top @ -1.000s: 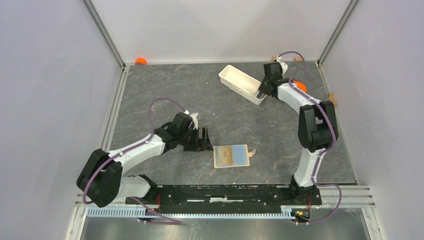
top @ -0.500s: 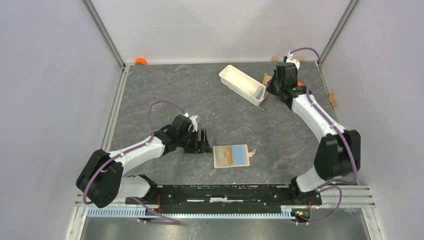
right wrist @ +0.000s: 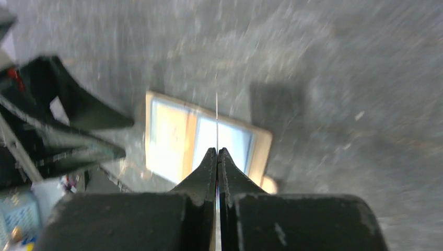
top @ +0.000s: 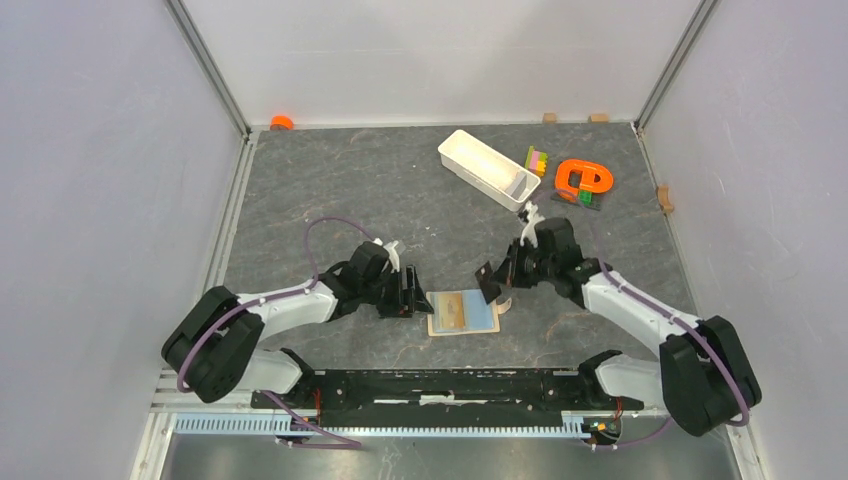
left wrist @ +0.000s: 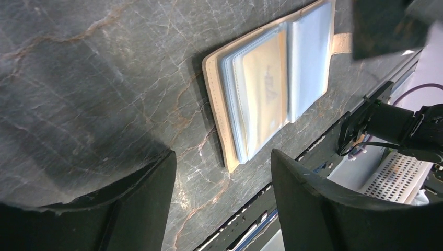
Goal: Put the credit cards into the card holder
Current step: Insert the credit card into the card slot.
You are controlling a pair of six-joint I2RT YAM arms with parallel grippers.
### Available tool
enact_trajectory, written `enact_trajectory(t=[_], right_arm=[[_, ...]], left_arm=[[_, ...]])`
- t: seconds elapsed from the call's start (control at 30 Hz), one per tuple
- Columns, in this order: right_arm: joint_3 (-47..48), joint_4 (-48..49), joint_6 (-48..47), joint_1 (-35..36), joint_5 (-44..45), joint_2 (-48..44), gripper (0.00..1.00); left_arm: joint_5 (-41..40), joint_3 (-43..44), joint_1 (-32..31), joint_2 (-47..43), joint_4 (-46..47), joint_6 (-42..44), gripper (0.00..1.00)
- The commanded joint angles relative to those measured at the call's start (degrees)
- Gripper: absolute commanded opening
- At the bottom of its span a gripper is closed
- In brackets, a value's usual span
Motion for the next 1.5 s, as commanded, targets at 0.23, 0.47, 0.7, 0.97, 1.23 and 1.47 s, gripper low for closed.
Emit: enact_trajectory(t=[0.23,0.47,0.7,0.97,1.23,1.47], right_arm=[[-14.29,19.14,13.76,6.99,-7.49,-4.76,0.0],[-16.81,19.77,14.65,7.46,-6.97,-3.78,0.0],[-19.23,22.2,15.57,7.66,-7.13,-1.88,0.0],[-21.33,28.1,17.97,8.7,-7.98,1.82,0.0],[-22.92,31.39,18.84,9.07,-5.68,3.8,0.0],[-23.34,36.91,19.59,10.13,-4.33,7.03,0.0]], left_arm=[[-0.62,-1.22,-0.97,4.8,7.15,-3.99,0.68],[-1.13,-1.36,-0.97,6.11,7.15,-3.74,0.63],[-1.13,-1.49,-0.96,6.89,7.15,-3.45,0.6],[-1.59,-1.44,-0.96,8.49,7.23,-2.84,0.56],[-2.11,-1.49,-0.96,10.38,7.24,-2.06,0.51],[-1.93,-1.53,-0.96,11.01,7.59,-2.04,0.47]])
